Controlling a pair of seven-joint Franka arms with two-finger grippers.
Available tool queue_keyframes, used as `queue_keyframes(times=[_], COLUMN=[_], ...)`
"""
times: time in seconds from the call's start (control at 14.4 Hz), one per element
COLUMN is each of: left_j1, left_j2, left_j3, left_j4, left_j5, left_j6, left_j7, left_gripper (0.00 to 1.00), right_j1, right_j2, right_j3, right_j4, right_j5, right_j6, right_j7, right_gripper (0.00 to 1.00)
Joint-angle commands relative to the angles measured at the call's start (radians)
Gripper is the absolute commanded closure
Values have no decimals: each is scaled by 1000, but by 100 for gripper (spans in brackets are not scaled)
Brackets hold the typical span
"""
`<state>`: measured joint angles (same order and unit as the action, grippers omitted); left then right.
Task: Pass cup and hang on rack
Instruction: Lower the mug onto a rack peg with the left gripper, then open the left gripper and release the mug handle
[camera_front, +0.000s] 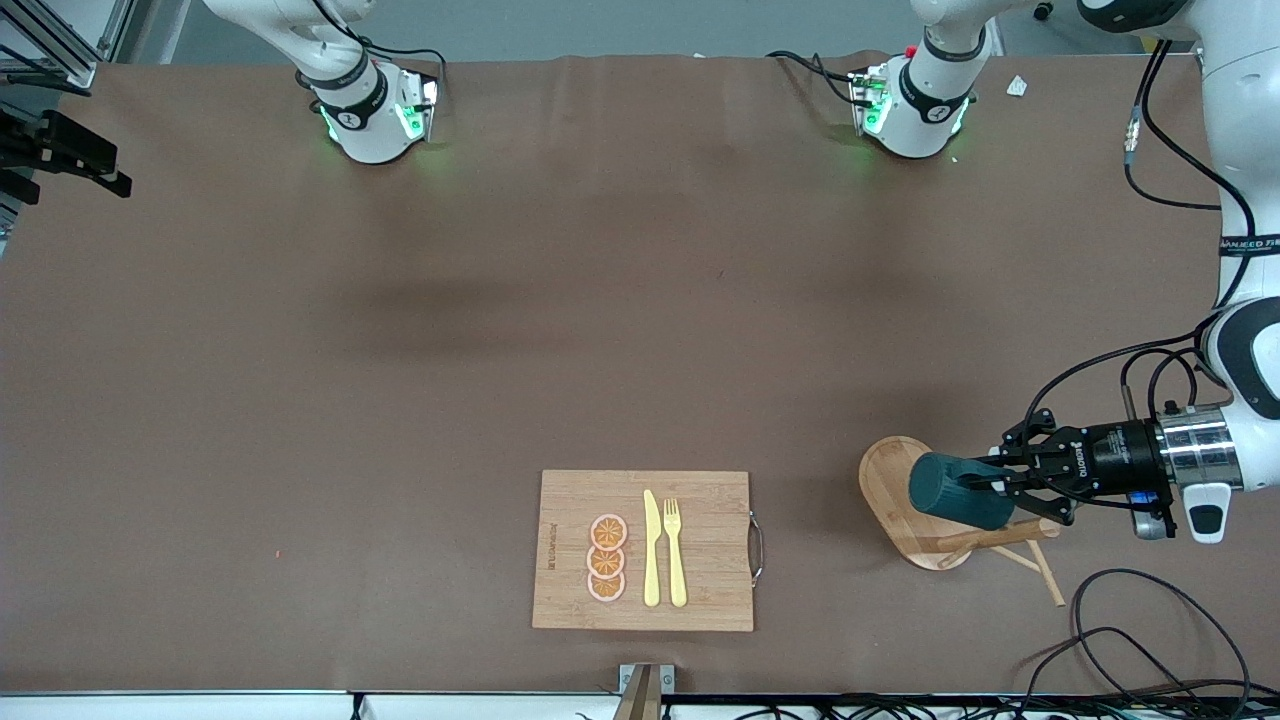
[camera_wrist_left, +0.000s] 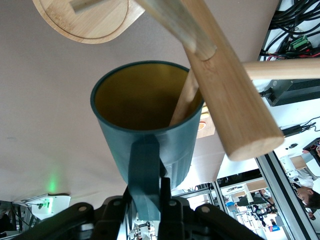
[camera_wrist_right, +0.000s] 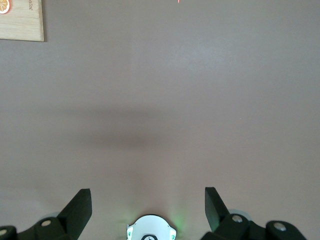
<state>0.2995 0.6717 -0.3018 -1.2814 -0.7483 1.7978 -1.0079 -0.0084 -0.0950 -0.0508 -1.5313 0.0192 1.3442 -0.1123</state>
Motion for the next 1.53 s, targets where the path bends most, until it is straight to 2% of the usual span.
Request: queue_keyframes(times=[0.0, 0.76, 0.97, 1.25, 1.46], left_j1=[4, 4, 4, 4, 3], left_j2=[8, 14, 19, 20, 19], left_j3=[0, 0, 0, -2, -2], left_j4=[14, 14, 14, 14, 14], left_j5=[-22, -22, -22, -22, -22], left_j6=[11, 32, 37, 40, 41], left_j7=[15, 19, 23, 23, 23], left_gripper=[94, 92, 89, 78, 52], right_j1=[-5, -5, -5, -5, -5], right_j2=[-31, -31, -31, -31, -31], right_j3=[6, 6, 6, 6, 6], right_j4=[-29, -29, -29, -29, -29], right_j5=[5, 4, 4, 4, 4], right_j6=[7, 7, 7, 4, 4], right_j7=[3, 2, 2, 2, 2], right_gripper=[0, 0, 0, 0, 0])
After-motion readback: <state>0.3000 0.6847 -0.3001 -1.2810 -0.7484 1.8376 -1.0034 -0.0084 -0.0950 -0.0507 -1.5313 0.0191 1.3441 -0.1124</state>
